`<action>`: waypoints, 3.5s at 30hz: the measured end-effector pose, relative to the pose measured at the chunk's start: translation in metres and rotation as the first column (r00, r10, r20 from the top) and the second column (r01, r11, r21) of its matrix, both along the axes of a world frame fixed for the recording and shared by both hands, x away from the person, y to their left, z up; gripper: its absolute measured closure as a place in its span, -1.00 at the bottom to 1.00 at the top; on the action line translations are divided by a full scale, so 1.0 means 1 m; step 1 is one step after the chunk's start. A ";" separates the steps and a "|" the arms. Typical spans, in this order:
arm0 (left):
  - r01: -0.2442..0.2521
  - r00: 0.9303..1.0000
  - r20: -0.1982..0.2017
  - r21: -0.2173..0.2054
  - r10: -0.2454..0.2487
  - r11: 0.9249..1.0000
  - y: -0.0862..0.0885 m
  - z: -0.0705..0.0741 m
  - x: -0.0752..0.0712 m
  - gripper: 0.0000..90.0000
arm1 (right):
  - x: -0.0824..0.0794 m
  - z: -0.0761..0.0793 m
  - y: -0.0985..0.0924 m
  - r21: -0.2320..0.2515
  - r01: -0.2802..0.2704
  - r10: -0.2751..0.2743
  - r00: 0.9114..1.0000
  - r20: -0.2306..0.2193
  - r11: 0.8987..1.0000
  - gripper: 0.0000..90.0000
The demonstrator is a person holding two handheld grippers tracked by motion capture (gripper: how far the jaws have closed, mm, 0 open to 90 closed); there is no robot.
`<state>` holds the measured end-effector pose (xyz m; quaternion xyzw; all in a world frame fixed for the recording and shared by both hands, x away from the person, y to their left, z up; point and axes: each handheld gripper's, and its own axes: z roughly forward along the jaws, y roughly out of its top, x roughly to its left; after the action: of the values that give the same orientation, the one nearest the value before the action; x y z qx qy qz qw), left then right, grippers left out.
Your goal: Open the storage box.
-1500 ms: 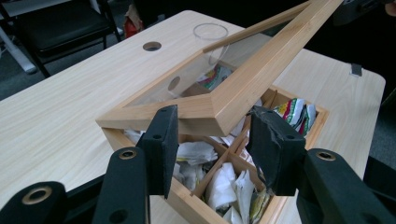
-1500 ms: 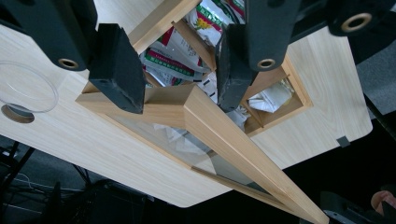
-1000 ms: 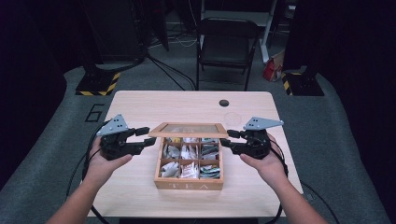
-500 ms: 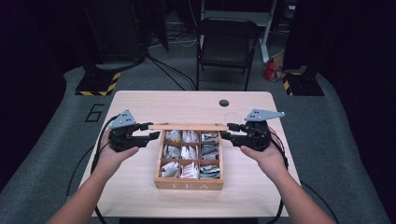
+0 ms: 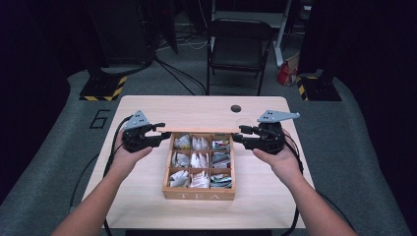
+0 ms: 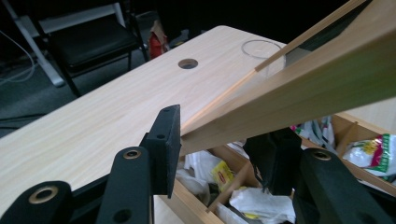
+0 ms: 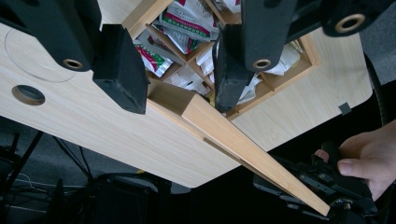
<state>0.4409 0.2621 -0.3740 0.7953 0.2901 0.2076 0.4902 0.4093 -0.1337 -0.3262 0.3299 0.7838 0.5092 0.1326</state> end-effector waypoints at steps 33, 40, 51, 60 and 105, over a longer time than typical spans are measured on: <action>-0.010 0.999 -0.036 -0.045 0.009 0.999 -0.001 0.015 0.034 0.32 | 0.062 -0.031 0.011 -0.090 0.072 -0.067 0.996 0.057 0.993 0.11; -0.026 0.999 -0.049 -0.058 0.023 0.998 -0.001 0.013 0.040 0.32 | 0.073 -0.042 0.010 -0.044 0.095 -0.093 0.995 0.038 0.994 0.15; -0.032 0.997 -0.067 -0.065 0.027 0.997 -0.001 0.010 0.051 0.33 | 0.083 -0.048 0.012 -0.013 0.104 -0.103 0.994 0.033 0.995 0.29; -0.037 0.997 -0.063 -0.087 0.032 0.995 0.000 0.006 0.058 0.36 | 0.092 -0.049 0.014 -0.005 0.111 -0.111 0.994 0.018 0.994 0.32; -0.083 0.989 -0.125 -0.055 0.075 0.995 -0.008 -0.024 0.091 0.38 | 0.122 -0.073 0.019 -0.035 0.160 -0.162 0.985 -0.057 0.987 0.39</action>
<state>0.5314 0.2545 -0.3981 0.7792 0.3571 0.1689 0.4866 0.5309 -0.1149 -0.3987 0.4050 0.7658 0.4749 0.1549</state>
